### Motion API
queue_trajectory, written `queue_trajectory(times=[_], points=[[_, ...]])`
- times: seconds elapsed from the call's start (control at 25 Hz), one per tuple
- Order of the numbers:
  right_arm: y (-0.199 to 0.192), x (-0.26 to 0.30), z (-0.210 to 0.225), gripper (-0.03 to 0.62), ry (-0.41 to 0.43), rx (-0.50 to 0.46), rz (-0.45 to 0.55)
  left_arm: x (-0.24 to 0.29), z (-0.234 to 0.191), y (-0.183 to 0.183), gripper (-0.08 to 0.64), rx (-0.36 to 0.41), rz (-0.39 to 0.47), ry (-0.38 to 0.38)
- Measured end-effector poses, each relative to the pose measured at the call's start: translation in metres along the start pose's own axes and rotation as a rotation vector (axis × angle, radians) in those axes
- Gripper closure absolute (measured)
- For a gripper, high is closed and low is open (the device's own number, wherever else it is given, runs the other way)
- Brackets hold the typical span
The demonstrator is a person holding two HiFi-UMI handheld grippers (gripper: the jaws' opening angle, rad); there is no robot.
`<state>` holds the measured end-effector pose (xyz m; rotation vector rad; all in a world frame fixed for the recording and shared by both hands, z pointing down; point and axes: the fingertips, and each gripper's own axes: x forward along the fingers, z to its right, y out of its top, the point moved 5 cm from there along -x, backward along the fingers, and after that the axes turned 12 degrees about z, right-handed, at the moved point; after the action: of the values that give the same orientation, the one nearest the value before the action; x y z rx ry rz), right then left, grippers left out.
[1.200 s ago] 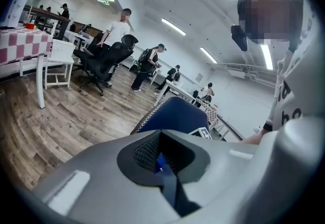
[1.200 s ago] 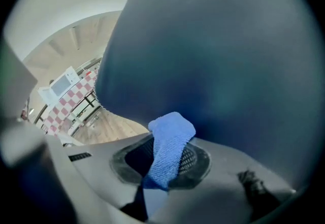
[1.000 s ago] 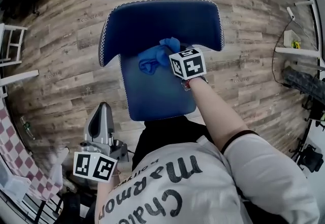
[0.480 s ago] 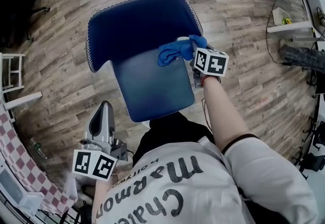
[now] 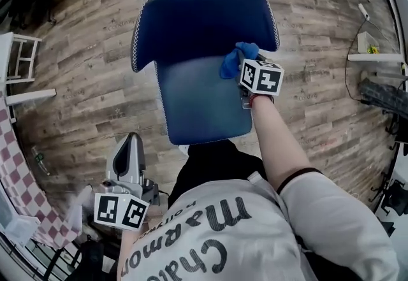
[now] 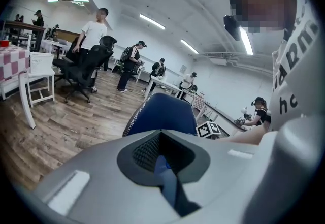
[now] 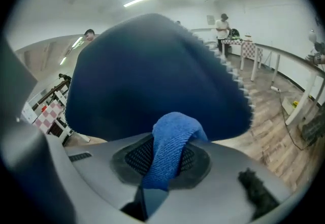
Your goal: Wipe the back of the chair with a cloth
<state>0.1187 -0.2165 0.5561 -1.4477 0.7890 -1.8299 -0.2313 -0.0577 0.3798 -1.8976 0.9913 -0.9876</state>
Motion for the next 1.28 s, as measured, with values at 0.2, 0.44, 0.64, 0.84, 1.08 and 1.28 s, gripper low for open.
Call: queue_trajectory(times=[0.2, 0.44, 0.64, 0.84, 1.08, 1.28], points=[[-0.013, 0.042, -0.067, 0.526, 0.166, -0.147, -0.088, -0.012, -0.018, -0.011, 0.552, -0.073, 0.006, 0.102], [-0.048, 0.076, -0.167, 0.526, 0.479, -0.439, -0.22, -0.018, -0.04, -0.018, 0.551, -0.119, 0.009, 0.221], [-0.085, 0.08, -0.248, 0.526, 0.772, -0.592, -0.28, -0.018, -0.054, -0.025, 0.552, -0.154, -0.001, 0.28], [-0.082, 0.101, -0.24, 0.526, 0.706, -0.566, -0.275, -0.001, -0.057, -0.03, 0.552, -0.168, -0.022, 0.26], [-0.071, 0.111, -0.168, 0.522, 0.532, -0.509, -0.286, 0.025, -0.054, -0.03, 0.552, -0.157, -0.058, 0.185], [-0.07, 0.1, -0.096, 0.522, 0.347, -0.38, -0.291, 0.05, -0.044, -0.035, 0.551, -0.145, -0.088, 0.106]])
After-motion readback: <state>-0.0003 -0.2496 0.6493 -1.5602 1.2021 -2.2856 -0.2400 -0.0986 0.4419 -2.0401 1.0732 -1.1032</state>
